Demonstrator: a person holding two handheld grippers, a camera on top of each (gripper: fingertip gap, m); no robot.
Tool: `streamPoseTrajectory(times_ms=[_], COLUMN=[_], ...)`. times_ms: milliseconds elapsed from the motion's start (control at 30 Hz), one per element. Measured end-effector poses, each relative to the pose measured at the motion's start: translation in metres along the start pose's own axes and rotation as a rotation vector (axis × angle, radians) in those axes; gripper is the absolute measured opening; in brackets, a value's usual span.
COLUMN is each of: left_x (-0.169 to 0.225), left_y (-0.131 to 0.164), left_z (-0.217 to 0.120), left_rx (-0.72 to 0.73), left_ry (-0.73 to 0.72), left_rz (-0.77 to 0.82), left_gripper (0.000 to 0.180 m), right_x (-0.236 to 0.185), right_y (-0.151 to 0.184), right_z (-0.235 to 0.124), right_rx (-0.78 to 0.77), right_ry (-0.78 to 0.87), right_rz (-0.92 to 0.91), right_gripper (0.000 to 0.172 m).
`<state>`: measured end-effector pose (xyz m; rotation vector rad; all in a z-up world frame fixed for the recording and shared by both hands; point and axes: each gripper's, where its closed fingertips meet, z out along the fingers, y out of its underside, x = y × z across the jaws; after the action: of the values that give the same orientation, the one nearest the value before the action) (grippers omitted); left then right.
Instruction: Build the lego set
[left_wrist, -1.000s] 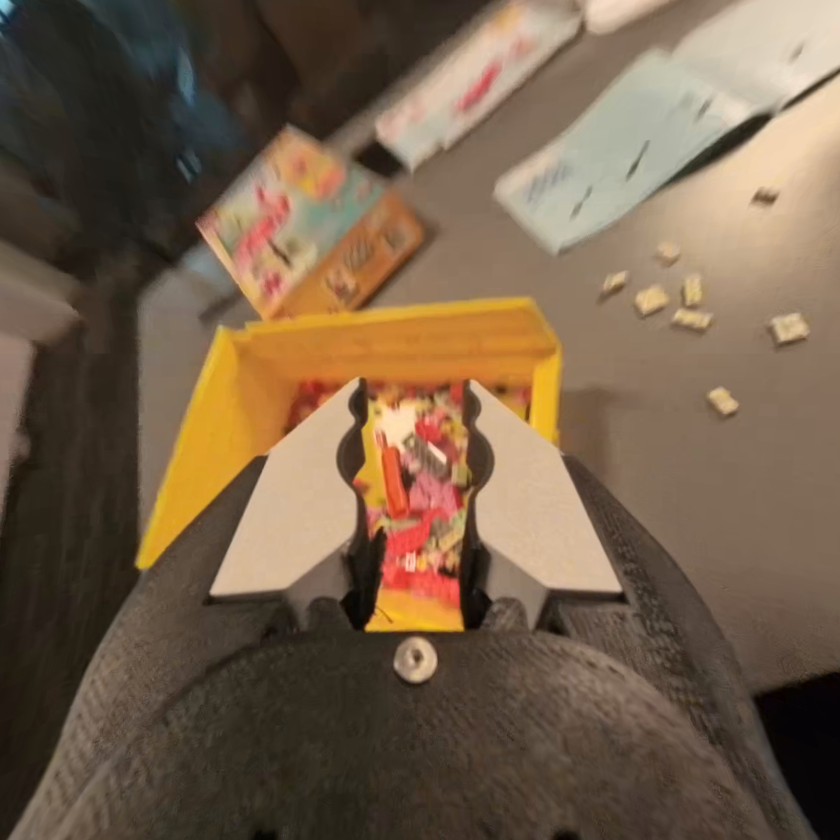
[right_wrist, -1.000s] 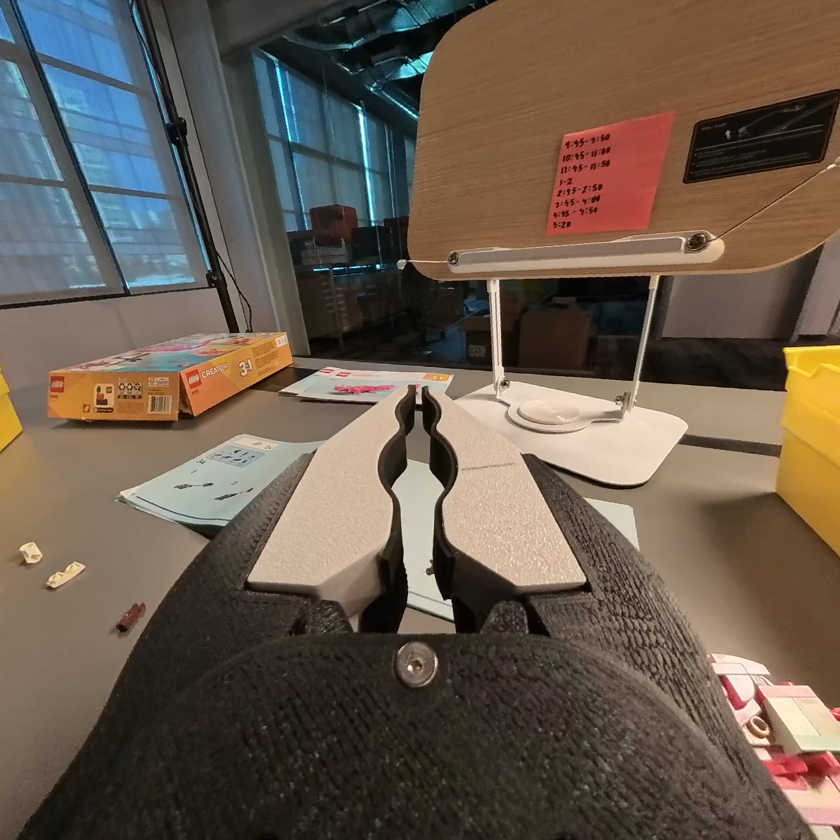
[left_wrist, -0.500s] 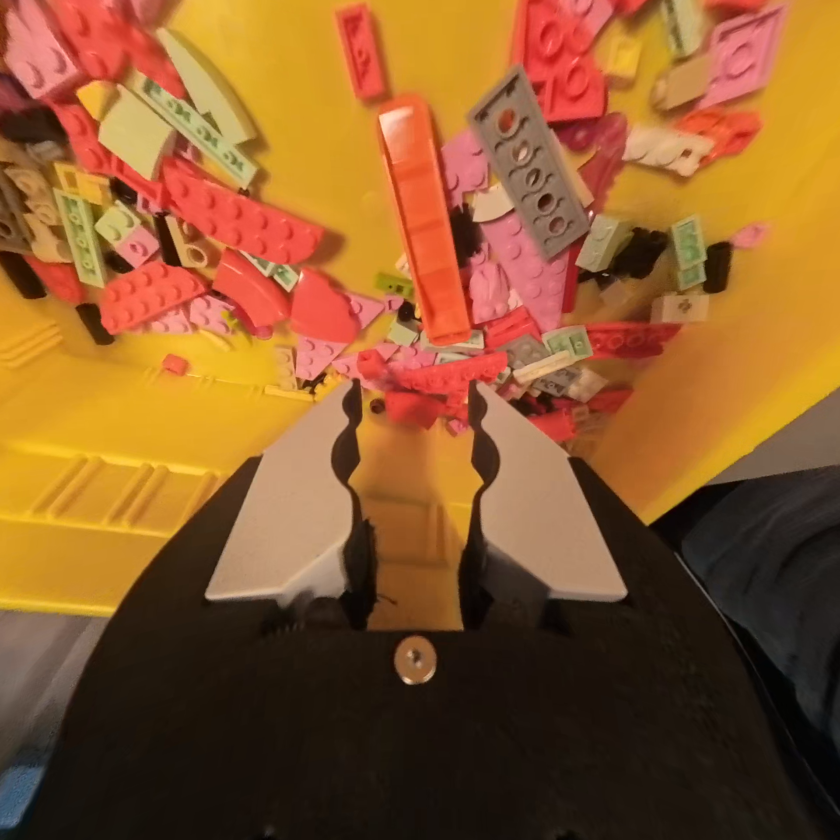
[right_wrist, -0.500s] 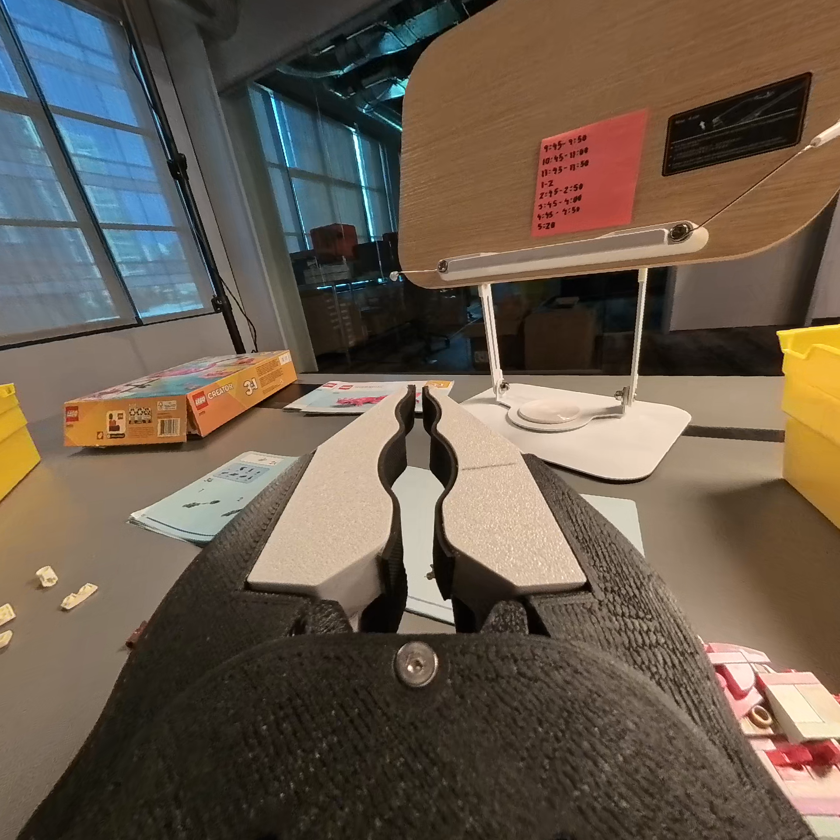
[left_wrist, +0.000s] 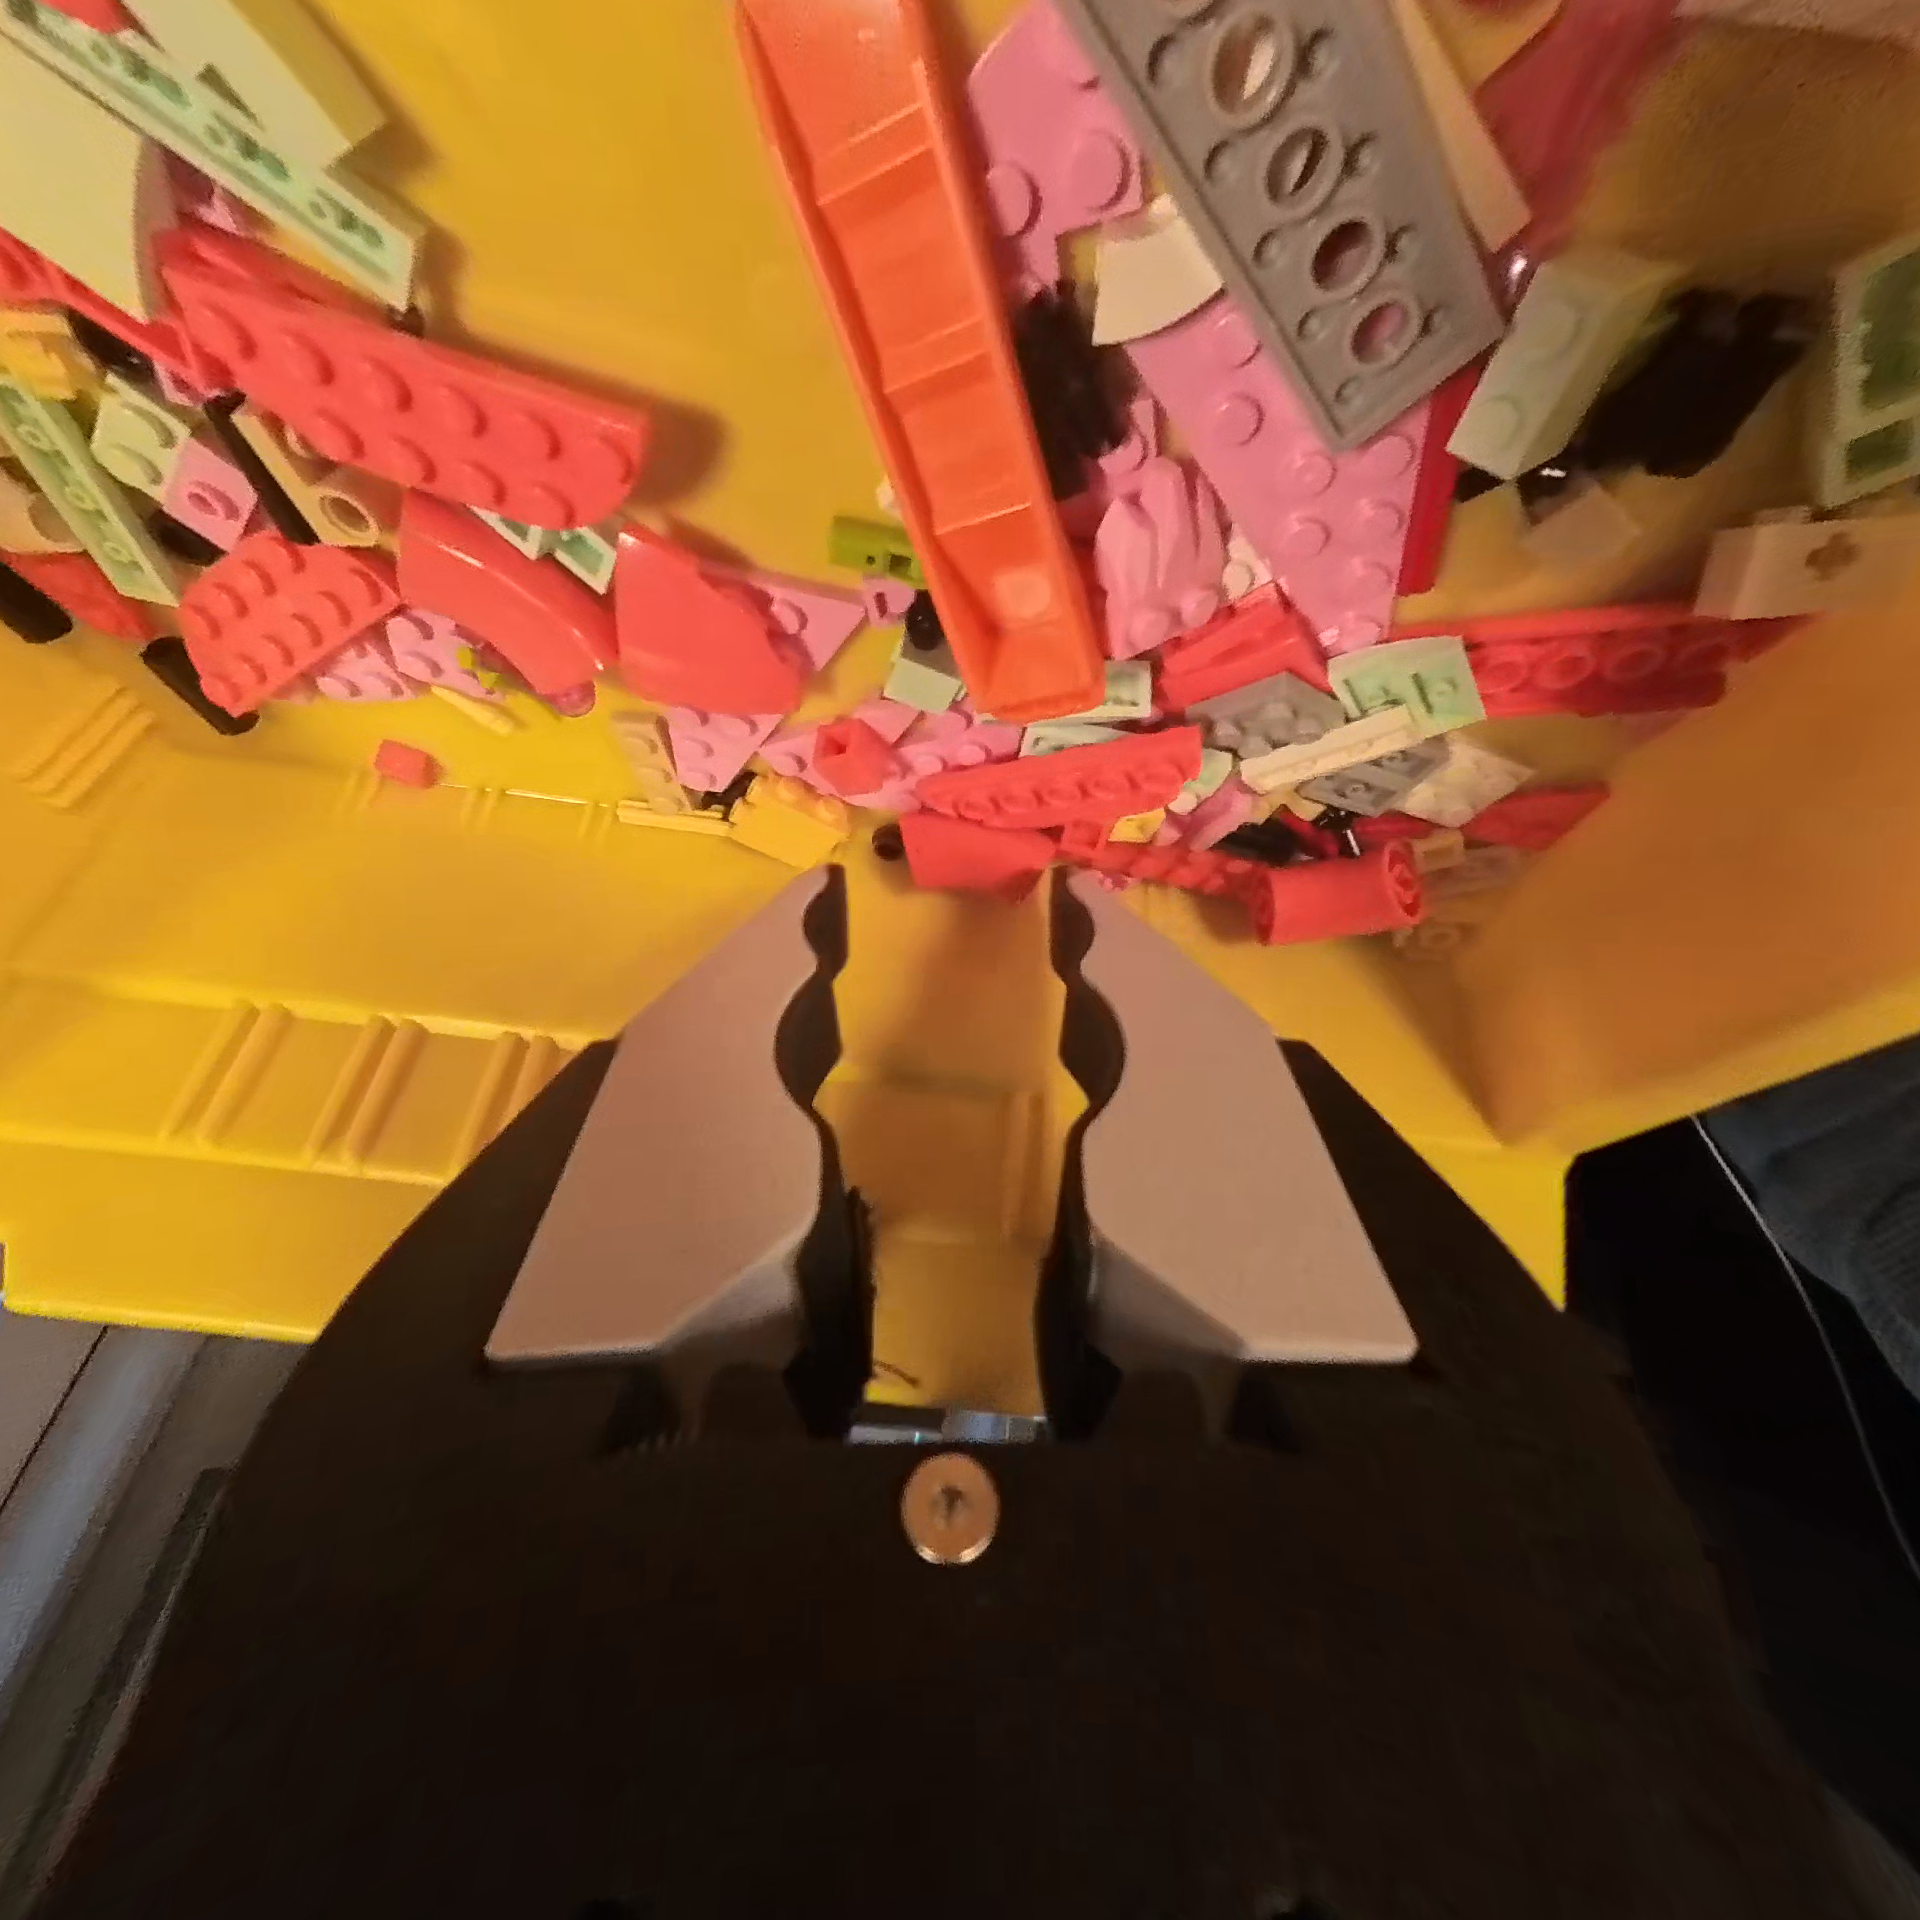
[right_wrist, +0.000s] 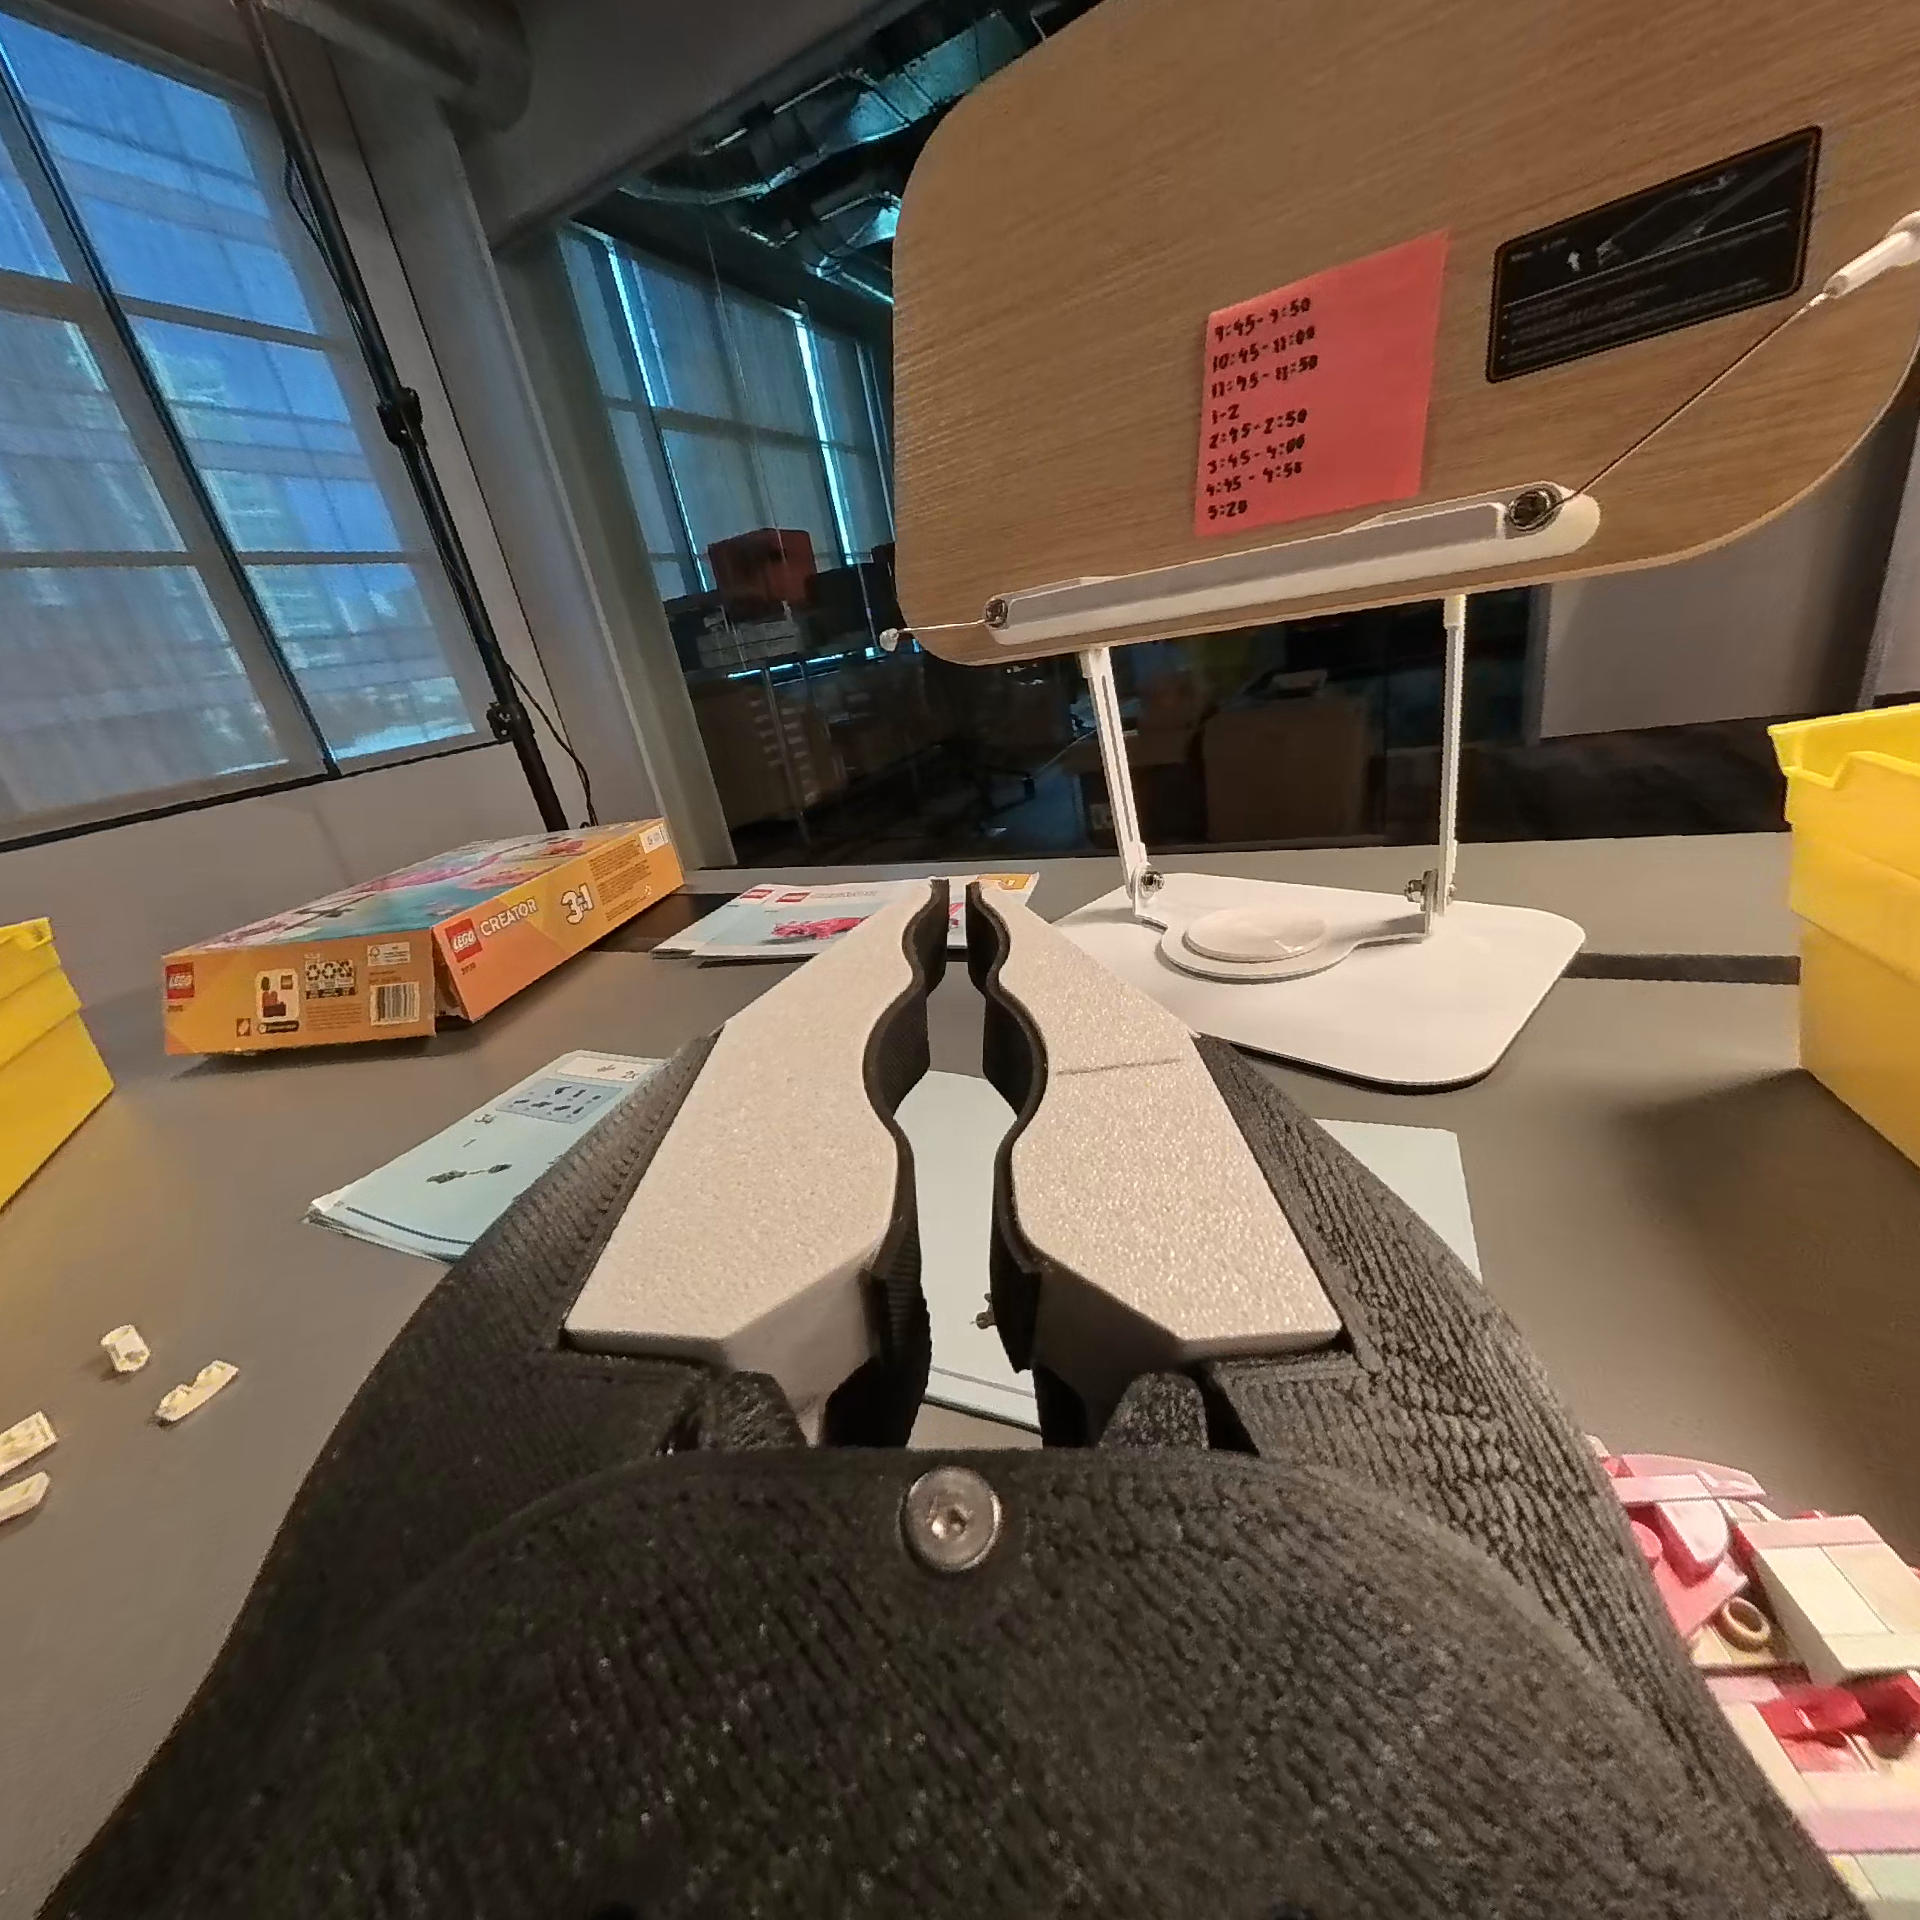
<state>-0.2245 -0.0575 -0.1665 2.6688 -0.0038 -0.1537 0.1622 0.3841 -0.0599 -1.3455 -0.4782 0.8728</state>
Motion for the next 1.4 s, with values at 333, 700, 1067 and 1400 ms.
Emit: streamPoseTrajectory(times_ms=[333, 700, 1067, 1400], left_x=[-0.013, -0.003, -0.012, -0.017], left_y=[-0.04, -0.007, -0.007, -0.002], left_z=[-0.026, -0.016, 0.005, 0.013], left_rx=[0.327, 0.175, 0.012, -0.053], left_ry=[0.132, 0.165, 0.07, 0.06], left_rz=[-0.15, -0.223, -0.214, -0.211], left_gripper=[0.025, 0.0, 0.009, 0.007], right_x=[-0.001, -0.001, 0.002, 0.002], right_y=[0.001, 0.002, 0.003, 0.004], right_z=[0.0, 0.002, 0.002, 0.002], right_rx=[-0.001, -0.008, -0.007, -0.011], right_ry=[-0.006, -0.01, -0.008, -0.008], right_rz=[0.012, 0.026, 0.052, 0.06], right_gripper=[0.001, 0.002, 0.002, 0.002])
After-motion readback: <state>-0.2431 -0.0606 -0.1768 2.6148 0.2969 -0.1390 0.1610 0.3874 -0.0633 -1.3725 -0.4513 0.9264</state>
